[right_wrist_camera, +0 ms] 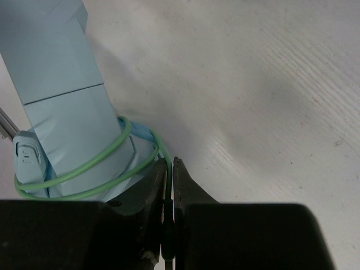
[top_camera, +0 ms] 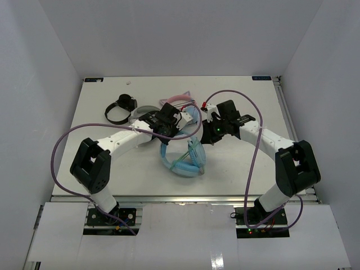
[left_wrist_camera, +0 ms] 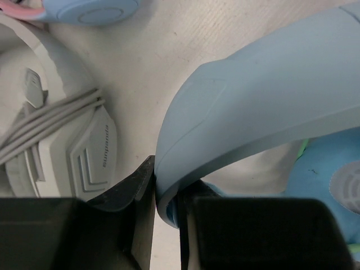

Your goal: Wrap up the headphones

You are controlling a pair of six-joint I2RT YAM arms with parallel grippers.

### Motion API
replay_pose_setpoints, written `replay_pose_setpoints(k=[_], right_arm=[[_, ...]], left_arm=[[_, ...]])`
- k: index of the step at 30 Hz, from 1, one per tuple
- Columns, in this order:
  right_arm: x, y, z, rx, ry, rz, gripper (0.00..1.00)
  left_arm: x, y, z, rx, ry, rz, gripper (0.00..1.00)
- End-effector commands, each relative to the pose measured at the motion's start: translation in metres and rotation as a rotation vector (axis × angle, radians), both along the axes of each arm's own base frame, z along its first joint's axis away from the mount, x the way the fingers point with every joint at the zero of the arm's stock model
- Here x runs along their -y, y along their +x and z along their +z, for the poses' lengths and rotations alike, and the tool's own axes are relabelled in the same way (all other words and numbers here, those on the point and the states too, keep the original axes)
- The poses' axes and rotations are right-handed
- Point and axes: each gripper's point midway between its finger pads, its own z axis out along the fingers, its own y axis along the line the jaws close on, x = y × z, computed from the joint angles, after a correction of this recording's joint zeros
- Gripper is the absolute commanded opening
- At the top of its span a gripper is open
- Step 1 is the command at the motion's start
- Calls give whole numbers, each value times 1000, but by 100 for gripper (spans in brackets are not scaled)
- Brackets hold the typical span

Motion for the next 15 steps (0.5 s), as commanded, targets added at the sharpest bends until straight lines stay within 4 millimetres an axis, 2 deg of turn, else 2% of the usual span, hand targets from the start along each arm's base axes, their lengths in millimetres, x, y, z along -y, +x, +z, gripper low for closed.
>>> replay_pose_setpoints(k=[1, 8, 11, 15], right_arm=[[-1, 9, 18, 72, 46, -40, 8], [7, 7, -2, 41, 12, -95, 9], [10, 6, -7, 29, 3, -114, 10], [15, 6, -15, 20, -15, -149, 11]], left_arm=[[-12, 15, 13, 93, 145, -8, 0], [-10, 18, 3, 100, 198, -34, 0], [-4, 24, 3, 121, 202, -39, 0], [13, 30, 2, 158, 197, -69, 7]])
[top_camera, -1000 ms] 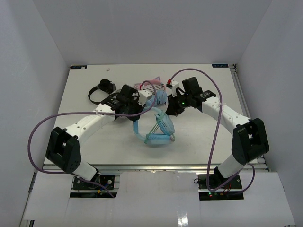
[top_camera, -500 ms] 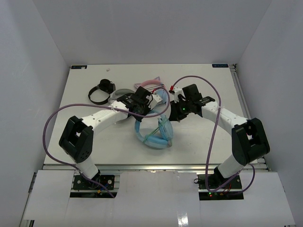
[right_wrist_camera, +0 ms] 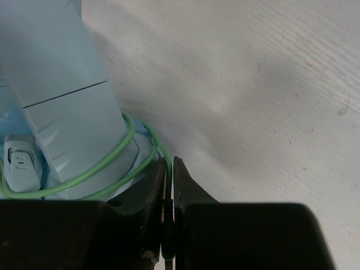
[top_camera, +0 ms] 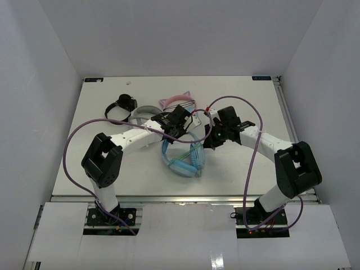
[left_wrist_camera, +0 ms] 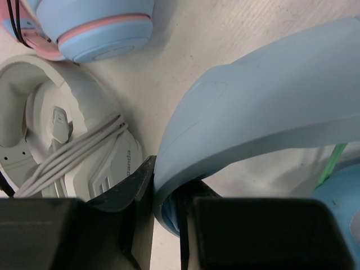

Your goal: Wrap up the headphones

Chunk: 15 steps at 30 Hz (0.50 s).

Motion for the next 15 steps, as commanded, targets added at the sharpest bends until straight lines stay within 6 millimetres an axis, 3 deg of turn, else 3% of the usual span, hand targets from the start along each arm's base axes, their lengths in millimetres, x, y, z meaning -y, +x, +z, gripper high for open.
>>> replay_pose_setpoints(k=[1, 7, 15], right_arm=[[7, 12, 6, 50, -7, -69, 11], [12, 15, -7, 24, -32, -96, 12], [13, 13, -11, 11, -34, -101, 14]], left_arm=[[5, 13, 8, 74, 50, -24, 8], [3, 4, -17, 32, 80, -21, 10], [-5, -19, -31, -7, 101, 7, 13]])
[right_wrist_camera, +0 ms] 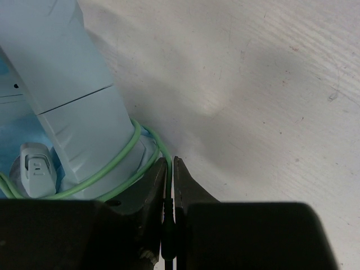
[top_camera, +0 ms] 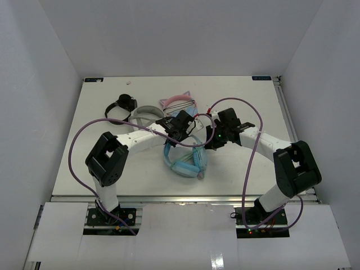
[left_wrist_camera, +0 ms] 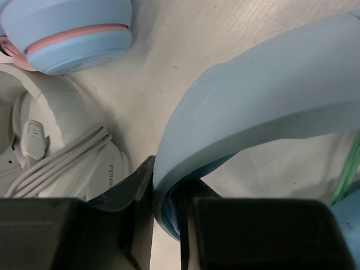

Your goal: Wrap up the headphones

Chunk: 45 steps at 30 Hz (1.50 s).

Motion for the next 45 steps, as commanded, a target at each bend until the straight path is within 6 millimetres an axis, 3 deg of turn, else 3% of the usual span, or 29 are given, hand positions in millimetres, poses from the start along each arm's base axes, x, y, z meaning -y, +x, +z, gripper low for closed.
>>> replay_pose_setpoints(k=[1, 8, 17, 26, 28, 45], right_arm=[[4, 11, 0, 27, -2, -35, 14], [-6, 5, -4, -12, 39, 7, 14], [-6, 5, -3, -9, 40, 8, 17], [-9, 4, -6, -27, 51, 22, 17], [-9, 4, -5, -27, 53, 22, 17], [-8, 5, -9, -34, 43, 17, 18]], left_arm=[[-20, -22, -14, -39, 87, 19, 12], [-45, -42, -29, -66, 173, 75, 8], [-32, -28, -23, -29, 140, 89, 27], [-17, -13, -22, -2, 113, 107, 35], [-13, -8, -17, 14, 98, 116, 41], [16, 11, 26, 92, -82, 174, 60]])
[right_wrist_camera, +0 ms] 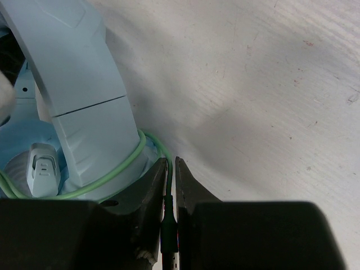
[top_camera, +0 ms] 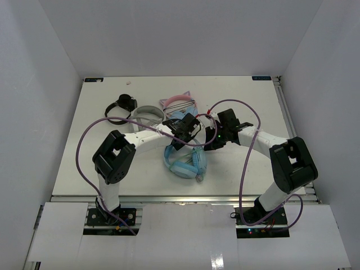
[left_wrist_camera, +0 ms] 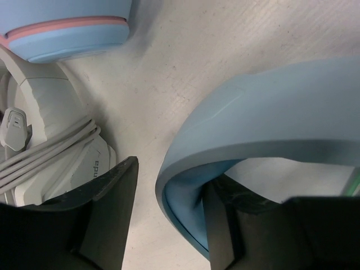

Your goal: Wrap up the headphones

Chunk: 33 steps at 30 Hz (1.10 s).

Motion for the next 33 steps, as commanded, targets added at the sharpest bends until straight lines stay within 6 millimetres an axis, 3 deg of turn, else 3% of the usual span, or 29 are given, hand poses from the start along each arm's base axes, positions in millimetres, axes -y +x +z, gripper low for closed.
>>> replay_pose_setpoints(k=[1, 9, 25, 28, 33], right_arm=[[-4, 9, 3, 23, 18, 2, 18], [-4, 9, 2, 19, 17, 3, 18], [-1, 11, 0, 22, -4, -14, 26], [-1, 11, 0, 22, -4, -14, 26], [-1, 12, 1, 23, -3, -14, 26]], left_arm=[[13, 15, 42, 95, -110, 44, 60], [14, 13, 59, 108, -170, 56, 66], [-4, 12, 99, 175, -257, 193, 70], [0, 11, 98, 160, -276, 189, 71], [-1, 12, 79, 131, -238, 188, 72]])
